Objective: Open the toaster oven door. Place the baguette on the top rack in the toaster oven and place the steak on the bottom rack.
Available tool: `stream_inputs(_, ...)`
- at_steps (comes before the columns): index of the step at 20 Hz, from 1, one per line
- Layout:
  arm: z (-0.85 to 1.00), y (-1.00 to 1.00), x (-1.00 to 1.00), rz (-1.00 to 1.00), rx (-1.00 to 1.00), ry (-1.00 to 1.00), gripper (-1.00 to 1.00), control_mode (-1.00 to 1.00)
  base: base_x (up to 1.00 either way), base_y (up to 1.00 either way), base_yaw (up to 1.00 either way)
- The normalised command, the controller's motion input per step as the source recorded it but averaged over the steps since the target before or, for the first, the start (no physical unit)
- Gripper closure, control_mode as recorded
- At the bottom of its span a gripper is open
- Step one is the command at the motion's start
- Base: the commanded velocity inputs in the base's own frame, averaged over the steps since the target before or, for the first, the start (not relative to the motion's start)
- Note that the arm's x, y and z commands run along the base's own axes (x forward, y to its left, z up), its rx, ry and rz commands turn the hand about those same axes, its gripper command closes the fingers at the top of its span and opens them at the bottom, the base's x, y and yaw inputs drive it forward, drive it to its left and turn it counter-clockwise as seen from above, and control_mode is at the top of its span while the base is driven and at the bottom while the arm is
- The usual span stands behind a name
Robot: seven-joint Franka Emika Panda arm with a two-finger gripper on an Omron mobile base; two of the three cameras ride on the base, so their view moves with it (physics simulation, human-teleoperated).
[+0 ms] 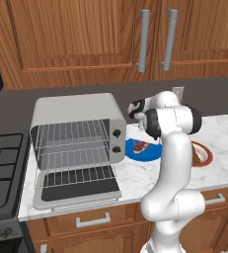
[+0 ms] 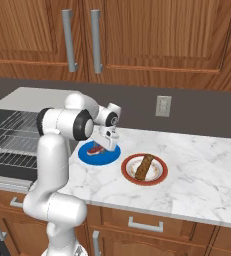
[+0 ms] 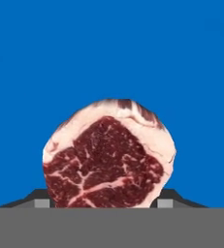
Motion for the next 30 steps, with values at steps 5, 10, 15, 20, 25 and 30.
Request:
stream_inputs(5, 0.0, -0.04, -0.39, 0.0, 0.0, 0.0, 1.0, -1.0, 0.0, 0.0, 0.0)
stream_inputs(10, 0.03, 0.0, -0.3, 0.0, 0.02, 0.0, 1.0, -1.0, 0.0, 0.0, 0.0)
stream_inputs(15, 0.17, -0.01, -0.18, 0.0, 0.04, 0.0, 1.0, -1.0, 0.0, 0.0, 0.0)
stream_inputs(20, 0.2, -0.05, -0.34, 0.0, 0.07, 0.0, 1.0, -1.0, 0.0, 0.0, 0.0)
stream_inputs(25, 0.18, 0.0, -0.38, -0.01, 0.07, 0.0, 1.0, -1.0, 0.0, 0.0, 0.0)
stream_inputs(30, 0.21, 0.0, -0.38, -0.02, 0.06, -0.03, 1.0, -1.0, 0.0, 0.0, 0.0)
